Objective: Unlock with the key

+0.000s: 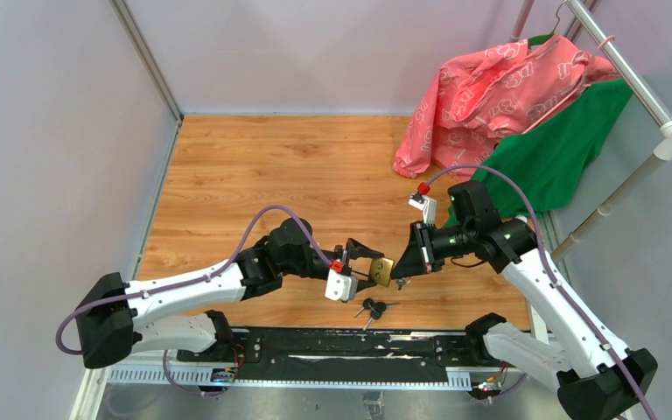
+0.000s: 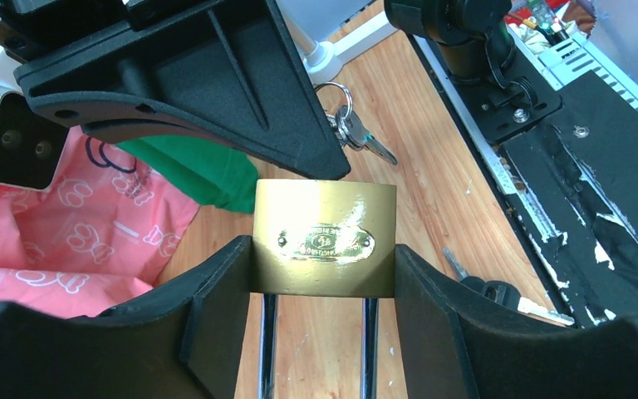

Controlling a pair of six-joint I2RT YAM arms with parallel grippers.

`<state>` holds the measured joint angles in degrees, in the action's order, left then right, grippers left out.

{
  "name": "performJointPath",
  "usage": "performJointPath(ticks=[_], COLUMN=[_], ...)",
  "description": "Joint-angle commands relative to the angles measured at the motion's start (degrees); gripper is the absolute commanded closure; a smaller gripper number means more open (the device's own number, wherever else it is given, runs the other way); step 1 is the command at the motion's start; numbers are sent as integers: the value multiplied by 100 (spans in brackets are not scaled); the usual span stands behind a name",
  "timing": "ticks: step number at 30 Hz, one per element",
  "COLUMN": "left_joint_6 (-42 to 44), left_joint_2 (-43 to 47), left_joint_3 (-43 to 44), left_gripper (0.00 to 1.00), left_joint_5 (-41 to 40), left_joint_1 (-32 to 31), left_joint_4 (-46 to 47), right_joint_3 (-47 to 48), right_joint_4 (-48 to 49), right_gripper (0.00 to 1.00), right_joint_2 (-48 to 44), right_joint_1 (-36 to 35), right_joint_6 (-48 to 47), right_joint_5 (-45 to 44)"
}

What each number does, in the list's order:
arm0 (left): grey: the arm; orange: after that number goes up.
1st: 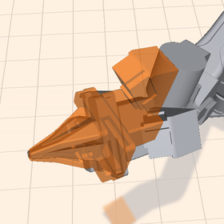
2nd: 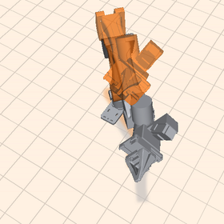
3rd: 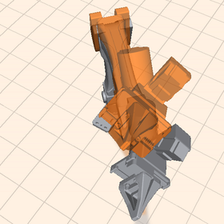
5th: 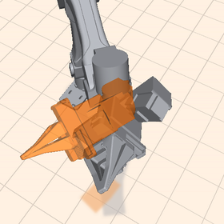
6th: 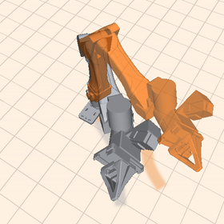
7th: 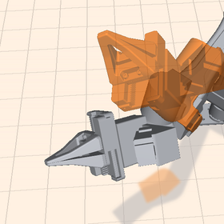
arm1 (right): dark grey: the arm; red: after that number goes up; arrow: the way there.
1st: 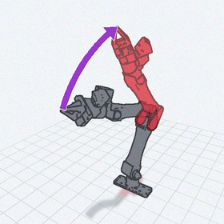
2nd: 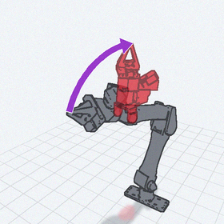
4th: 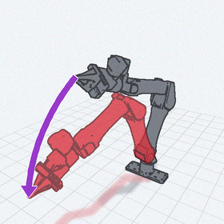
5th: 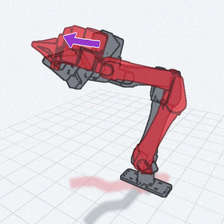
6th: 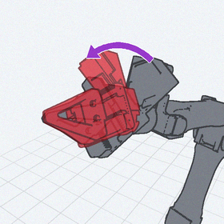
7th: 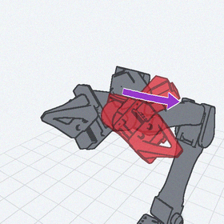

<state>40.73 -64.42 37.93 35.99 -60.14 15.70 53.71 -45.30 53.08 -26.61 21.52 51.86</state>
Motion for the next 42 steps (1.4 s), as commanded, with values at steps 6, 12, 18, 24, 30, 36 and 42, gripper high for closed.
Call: performJointPath(ticks=[6,12,18,24,30,36,42], left_joint_6=[-54,-56,-36,19,-51,-202,-266], left_joint_2=[226,452,352,331,182,66,112], left_joint_3=[79,-147,-151,-193,-163,-138,-163], left_gripper=[100,100,100,100,100,100,100], left_joint_5=[114,-141,-402,-735,-1101,-1308,-1382], left_joint_1=[-183,-183,-179,-178,-102,-5,-6], left_joint_4=[882,882,855,855,983,1194,1233], right_joint_3=[94,176,298,395,448,294,51], right_joint_4=[584,562,527,463,469,661,938], right_gripper=[83,39,28,22,22,26,41], right_joint_2=[-129,-325,-474,-684,-920,-1268,-1233], right_joint_1=[-16,-11,-9,-2,6,7,15], right_joint_6=[61,-83,-253,-455,-605,-656,-405], right_joint_5=[-335,-549,-850,-1508,-2197,-2375,-1825])
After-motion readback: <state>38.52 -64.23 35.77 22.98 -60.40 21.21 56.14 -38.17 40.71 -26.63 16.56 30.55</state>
